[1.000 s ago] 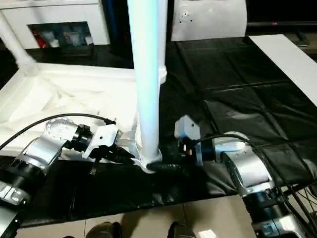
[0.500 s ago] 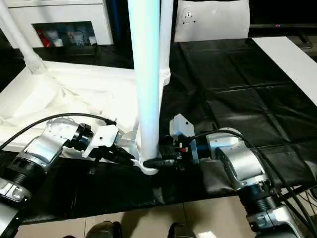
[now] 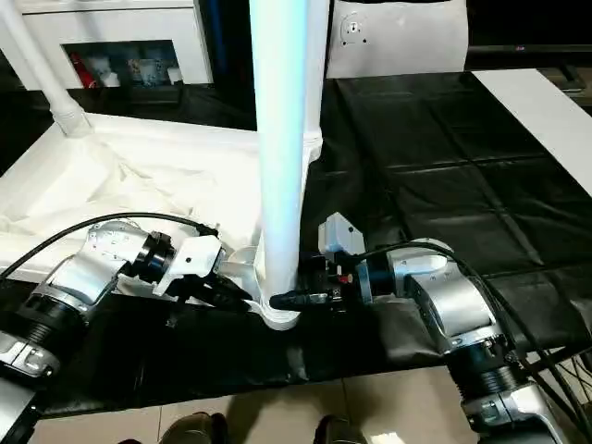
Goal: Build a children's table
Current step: Rotate leg to tighten
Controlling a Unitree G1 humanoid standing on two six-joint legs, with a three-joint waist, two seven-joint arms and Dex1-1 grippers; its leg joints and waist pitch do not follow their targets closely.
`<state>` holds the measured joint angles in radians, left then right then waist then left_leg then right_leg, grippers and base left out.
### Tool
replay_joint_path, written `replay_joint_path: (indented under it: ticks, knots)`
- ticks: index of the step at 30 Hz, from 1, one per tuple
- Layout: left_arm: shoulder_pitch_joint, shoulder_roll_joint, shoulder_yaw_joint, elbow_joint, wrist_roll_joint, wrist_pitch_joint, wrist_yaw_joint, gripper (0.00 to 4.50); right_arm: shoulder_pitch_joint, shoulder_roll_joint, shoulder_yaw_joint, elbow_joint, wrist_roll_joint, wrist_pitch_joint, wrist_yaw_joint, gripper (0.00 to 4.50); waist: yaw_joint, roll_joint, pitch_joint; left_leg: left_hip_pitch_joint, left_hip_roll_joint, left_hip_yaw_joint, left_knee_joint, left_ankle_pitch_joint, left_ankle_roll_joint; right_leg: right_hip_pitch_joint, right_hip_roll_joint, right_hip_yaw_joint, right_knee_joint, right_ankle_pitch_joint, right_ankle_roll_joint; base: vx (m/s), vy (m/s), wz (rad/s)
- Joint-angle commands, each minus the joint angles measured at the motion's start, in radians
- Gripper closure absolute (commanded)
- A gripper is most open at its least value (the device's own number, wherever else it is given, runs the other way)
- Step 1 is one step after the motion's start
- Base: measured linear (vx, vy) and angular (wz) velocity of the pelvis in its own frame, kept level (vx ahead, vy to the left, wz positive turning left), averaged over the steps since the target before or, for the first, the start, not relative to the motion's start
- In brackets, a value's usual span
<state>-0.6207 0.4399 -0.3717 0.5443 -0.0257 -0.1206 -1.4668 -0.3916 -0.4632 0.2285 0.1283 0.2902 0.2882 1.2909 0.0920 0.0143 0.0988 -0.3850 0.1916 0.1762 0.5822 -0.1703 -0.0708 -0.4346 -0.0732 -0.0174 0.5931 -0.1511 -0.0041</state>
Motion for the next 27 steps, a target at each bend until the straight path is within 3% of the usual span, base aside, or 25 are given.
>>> replay_joint_path:
  ticks: [1, 3, 5, 6, 7, 9, 11, 12, 13, 14, 17, 18, 21, 27]
  knots:
    - [-0.012, -0.04, -0.005, -0.013, 0.016, 0.047, 0.079, 4.5, 0.028, 0.043, 0.0, -0.044, 0.033, 0.074, -0.071, 2.54, -0.011, -0.008, -0.066, 0.018, 0.029, 0.003, -0.072, -0.247, 0.043, 0.054, -0.045, 0.026, -0.068, -0.303, -0.215, 0.0, 0.0, 0.0]
    - [-0.022, -0.072, 0.005, -0.009, 0.036, 0.098, 0.163, 4.5, 0.035, 0.092, -0.015, -0.046, 0.02, 0.111, -0.173, 2.55, -0.011, -0.002, -0.062, 0.019, 0.028, -0.001, -0.076, -0.273, 0.03, 0.05, -0.047, 0.026, -0.073, -0.361, -0.198, 0.0, 0.0, 0.0]
    - [-0.026, -0.088, 0.011, -0.01, 0.044, 0.129, 0.205, 4.5, 0.037, 0.117, -0.019, -0.044, 0.009, 0.12, -0.222, 2.55, -0.018, -0.007, -0.058, 0.02, 0.025, -0.005, -0.078, -0.312, 0.009, 0.046, -0.048, 0.024, -0.08, -0.441, -0.171, 0.0, 0.0, 0.0]
    - [-0.027, -0.123, 0.029, -0.022, 0.042, 0.194, 0.278, 4.5, 0.039, 0.166, -0.023, -0.043, -0.021, 0.133, -0.318, 2.55, -0.022, -0.004, -0.056, 0.019, 0.022, -0.005, -0.081, -0.324, -0.003, 0.046, -0.047, 0.023, -0.084, -0.485, -0.149, 0.0, 0.0, 0.0]
    - [-0.024, -0.17, 0.054, -0.049, 0.032, 0.264, 0.36, 4.5, 0.039, 0.238, -0.039, -0.041, -0.029, 0.177, -0.43, 2.55, -0.026, -0.004, -0.054, 0.025, 0.019, -0.008, -0.079, -0.346, -0.01, 0.039, -0.049, 0.023, -0.093, -0.541, -0.129, 0.0, 0.0, 0.0]
    - [-0.021, -0.182, 0.06, -0.058, 0.032, 0.283, 0.381, 4.5, 0.04, 0.258, -0.045, -0.044, -0.03, 0.19, -0.459, 2.55, -0.041, -0.007, -0.055, 0.016, 0.016, -0.014, -0.082, -0.345, -0.018, 0.045, -0.05, 0.019, -0.095, -0.576, -0.11, 0.0, 0.0, 0.0]
    - [-0.021, -0.233, 0.085, -0.082, 0.033, 0.351, 0.477, 4.5, 0.034, 0.343, -0.071, -0.029, -0.032, 0.221, -0.579, 2.55, -0.061, -0.007, -0.054, 0.01, 0.015, -0.016, -0.085, -0.355, -0.015, 0.044, -0.047, 0.017, -0.097, -0.571, -0.098, 0.0, 0.0, 0.0]
    - [-0.022, -0.242, 0.09, -0.083, 0.035, 0.36, 0.496, 4.5, 0.032, 0.356, -0.074, -0.025, -0.035, 0.221, -0.597, 2.55, -0.063, -0.006, -0.055, 0.011, 0.015, -0.017, -0.084, -0.356, -0.012, 0.043, -0.047, 0.016, -0.097, -0.566, -0.099, 0.0, 0.0, 0.0]
    - [-0.027, -0.295, 0.12, -0.093, 0.048, 0.418, 0.614, 4.5, 0.023, 0.437, -0.09, -0.001, -0.054, 0.228, -0.714, 2.55, -0.07, -0.008, -0.058, 0.007, 0.015, -0.016, -0.084, -0.341, -0.009, 0.043, -0.048, 0.017, -0.096, -0.548, -0.104, 0.0, 0.0, 0.0]
    - [-0.027, -0.298, 0.121, -0.094, 0.049, 0.421, 0.62, 4.5, 0.022, 0.441, -0.091, 0.0, -0.056, 0.228, -0.72, 2.55, -0.071, -0.008, -0.059, 0.008, 0.013, -0.016, -0.083, -0.334, -0.008, 0.044, -0.047, 0.015, -0.098, -0.538, -0.106, 0.0, 0.0, 0.0]
    - [-0.044, -0.411, 0.2, -0.094, 0.09, 0.488, 0.895, 4.5, -0.014, 0.559, -0.118, 0.092, -0.14, 0.202, -0.955, 2.55, -0.092, -0.008, -0.058, 0.009, 0.014, -0.014, -0.084, -0.336, -0.001, 0.041, -0.042, 0.014, -0.099, -0.488, -0.126, 0.0, 0.0, 0.0]
    - [-0.044, -0.411, 0.2, -0.094, 0.09, 0.488, 0.895, 4.5, -0.014, 0.559, -0.118, 0.092, -0.14, 0.202, -0.955, 2.55, -0.092, -0.008, -0.059, 0.01, 0.012, -0.013, -0.084, -0.332, -0.001, 0.042, -0.042, 0.014, -0.101, -0.484, -0.125, 0.0, 0.0, 0.0]
    - [-0.043, -0.425, 0.199, -0.104, 0.102, 0.488, 0.921, 4.5, -0.017, 0.578, -0.13, 0.102, -0.159, 0.17, -1.004, 1.85, -0.091, -0.008, -0.062, 0.011, 0.012, -0.009, -0.082, -0.314, 0.024, 0.044, -0.039, 0.019, -0.101, -0.416, -0.127, 0.0, 0.0, 0.0]
    - [-0.017, -0.404, 0.152, -0.152, 0.122, 0.49, 0.871, 4.5, -0.005, 0.595, -0.149, 0.072, -0.172, 0.122, -1.024, 1.37, -0.085, -0.002, -0.068, 0.007, 0.012, -0.003, -0.079, -0.234, 0.056, 0.054, -0.038, 0.021, -0.087, -0.252, -0.174, 0.0, 0.0, 0.0]
